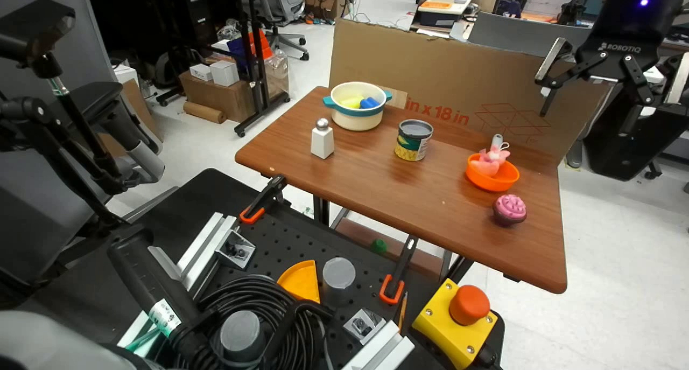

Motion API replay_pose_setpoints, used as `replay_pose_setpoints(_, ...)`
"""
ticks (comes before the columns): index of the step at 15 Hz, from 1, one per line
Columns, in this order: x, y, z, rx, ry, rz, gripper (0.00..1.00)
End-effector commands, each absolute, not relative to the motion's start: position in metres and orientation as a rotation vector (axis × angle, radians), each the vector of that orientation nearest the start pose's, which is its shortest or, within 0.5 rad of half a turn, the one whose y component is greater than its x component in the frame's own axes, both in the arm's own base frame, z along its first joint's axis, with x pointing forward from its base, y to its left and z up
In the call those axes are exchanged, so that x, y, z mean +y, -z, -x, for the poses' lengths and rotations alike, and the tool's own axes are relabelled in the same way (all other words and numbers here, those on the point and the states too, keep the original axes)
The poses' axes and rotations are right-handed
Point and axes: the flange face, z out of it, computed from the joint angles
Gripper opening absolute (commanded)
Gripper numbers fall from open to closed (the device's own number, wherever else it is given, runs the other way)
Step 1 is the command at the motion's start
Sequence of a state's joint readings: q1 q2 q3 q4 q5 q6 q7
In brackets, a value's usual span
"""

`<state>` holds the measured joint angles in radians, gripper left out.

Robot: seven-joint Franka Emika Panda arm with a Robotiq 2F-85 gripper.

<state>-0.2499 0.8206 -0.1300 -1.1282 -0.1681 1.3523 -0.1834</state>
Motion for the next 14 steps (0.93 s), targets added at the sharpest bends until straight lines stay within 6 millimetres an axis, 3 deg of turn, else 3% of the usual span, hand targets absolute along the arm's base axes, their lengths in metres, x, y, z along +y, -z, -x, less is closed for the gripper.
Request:
replay_pose_setpoints(1, -0.2508, -0.2934, -0.6463, 0.19, -1.036, 3.061, 1.0)
replay_pose_setpoints(14, -0.255, -0.2918, -0.6499, 0.184, -1.067, 3.125, 1.0)
